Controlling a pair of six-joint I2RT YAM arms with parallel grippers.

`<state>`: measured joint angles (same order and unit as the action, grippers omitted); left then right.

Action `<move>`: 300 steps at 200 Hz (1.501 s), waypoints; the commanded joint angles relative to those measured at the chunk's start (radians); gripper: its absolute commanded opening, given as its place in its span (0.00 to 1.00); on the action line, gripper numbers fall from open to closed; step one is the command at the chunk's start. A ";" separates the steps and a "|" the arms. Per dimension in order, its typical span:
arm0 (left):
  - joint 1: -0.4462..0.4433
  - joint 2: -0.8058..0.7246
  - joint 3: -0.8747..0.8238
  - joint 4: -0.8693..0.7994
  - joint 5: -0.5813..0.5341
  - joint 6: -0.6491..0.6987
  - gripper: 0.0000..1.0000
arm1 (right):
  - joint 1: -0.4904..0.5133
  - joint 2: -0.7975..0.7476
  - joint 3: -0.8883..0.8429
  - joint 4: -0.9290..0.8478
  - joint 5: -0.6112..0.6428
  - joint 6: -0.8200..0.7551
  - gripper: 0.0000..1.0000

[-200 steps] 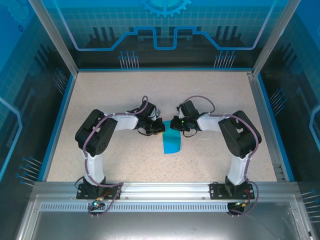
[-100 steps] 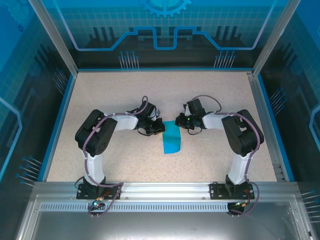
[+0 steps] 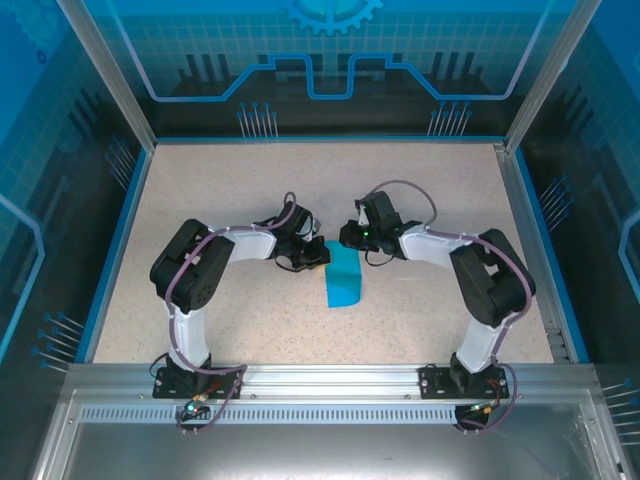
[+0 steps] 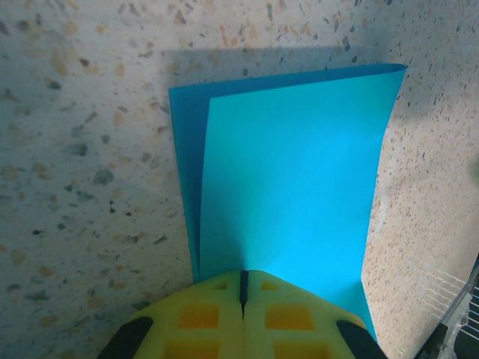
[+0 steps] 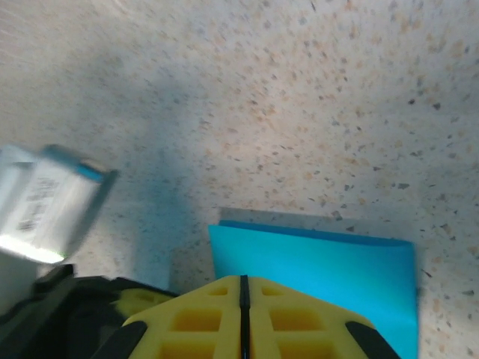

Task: Fold a paper plane with a square sheet of paper (pick it up from the middle)
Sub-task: Fold the square sheet of paper in half at the center of the table.

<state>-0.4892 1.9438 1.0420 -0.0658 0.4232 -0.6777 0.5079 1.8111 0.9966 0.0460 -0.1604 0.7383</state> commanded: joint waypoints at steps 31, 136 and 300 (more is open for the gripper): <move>0.003 0.070 -0.075 -0.242 -0.162 0.021 0.00 | -0.046 0.109 0.030 -0.001 -0.024 0.029 0.09; 0.003 0.070 -0.091 -0.229 -0.161 0.020 0.00 | -0.142 -0.031 -0.018 -0.091 0.070 0.027 0.09; 0.003 0.078 -0.091 -0.198 -0.173 0.012 0.00 | 0.011 -0.147 -0.266 -0.086 -0.236 0.096 0.09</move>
<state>-0.4892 1.9411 1.0306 -0.0441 0.4232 -0.6781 0.5076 1.6428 0.7437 -0.0410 -0.3614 0.8234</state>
